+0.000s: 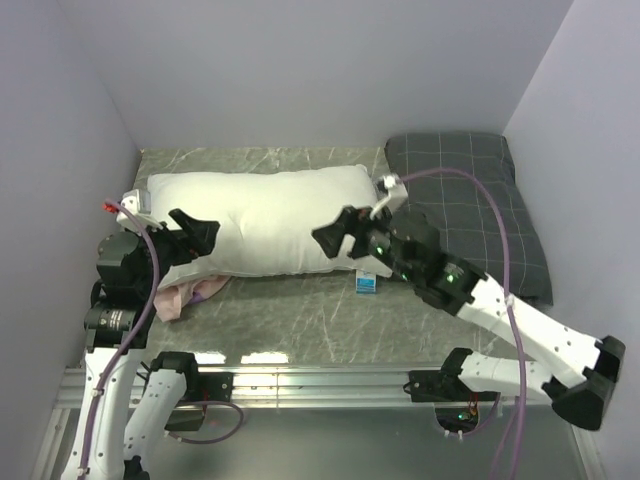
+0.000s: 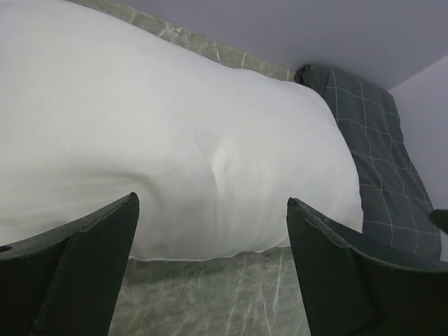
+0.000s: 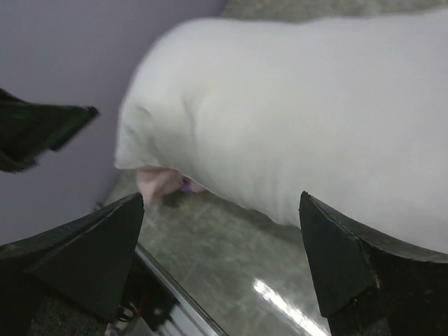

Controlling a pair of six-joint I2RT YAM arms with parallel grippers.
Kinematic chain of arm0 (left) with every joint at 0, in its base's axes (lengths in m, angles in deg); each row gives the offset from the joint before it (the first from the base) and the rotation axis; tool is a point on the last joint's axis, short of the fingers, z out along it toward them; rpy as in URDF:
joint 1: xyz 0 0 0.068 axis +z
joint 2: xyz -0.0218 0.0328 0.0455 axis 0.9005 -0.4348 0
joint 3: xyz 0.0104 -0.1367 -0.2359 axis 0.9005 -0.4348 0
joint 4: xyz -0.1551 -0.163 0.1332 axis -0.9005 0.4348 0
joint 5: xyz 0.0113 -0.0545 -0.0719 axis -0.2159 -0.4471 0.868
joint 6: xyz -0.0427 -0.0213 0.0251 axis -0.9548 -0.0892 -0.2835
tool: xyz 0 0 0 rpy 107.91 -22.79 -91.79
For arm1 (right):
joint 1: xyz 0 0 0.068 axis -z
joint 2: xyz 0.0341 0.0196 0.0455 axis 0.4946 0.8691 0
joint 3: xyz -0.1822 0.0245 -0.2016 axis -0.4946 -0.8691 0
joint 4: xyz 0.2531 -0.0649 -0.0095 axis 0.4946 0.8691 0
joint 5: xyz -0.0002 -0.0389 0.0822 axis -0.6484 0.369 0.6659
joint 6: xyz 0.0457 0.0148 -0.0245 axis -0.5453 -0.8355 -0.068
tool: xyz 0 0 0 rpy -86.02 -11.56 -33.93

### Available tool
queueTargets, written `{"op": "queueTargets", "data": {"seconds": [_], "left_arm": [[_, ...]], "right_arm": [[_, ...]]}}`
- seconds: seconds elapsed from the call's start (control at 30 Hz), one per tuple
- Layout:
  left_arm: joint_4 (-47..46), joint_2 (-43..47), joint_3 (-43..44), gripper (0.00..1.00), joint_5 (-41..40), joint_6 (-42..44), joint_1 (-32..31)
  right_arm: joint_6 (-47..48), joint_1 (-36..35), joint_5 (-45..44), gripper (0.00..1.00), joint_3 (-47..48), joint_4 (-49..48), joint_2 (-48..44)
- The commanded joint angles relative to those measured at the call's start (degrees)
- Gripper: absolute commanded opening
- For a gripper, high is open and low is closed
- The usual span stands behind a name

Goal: Remove the pillowcase from the pillow

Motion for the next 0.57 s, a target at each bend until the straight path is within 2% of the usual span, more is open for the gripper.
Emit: {"op": "queueTargets", "data": {"seconds": [0.0,0.2,0.53], "left_arm": [[-1.92,0.82,-1.48,0.91,2.43,1.59,-0.09],[-4.13,2.49,-4.99,0.92,4.46,1.15,-0.09],[-4.74,4.07,-5.44,0.92,4.55,0.36,-0.09]], "right_arm": [[-1.25,0.86,-7.83,0.99,-10.37,3.85,-5.82],[-1.69,1.04,-9.69,1.00,-19.72,1.04,-16.73],[0.24,1.39,-9.78,1.00,-18.23,2.36,-15.60]]}}
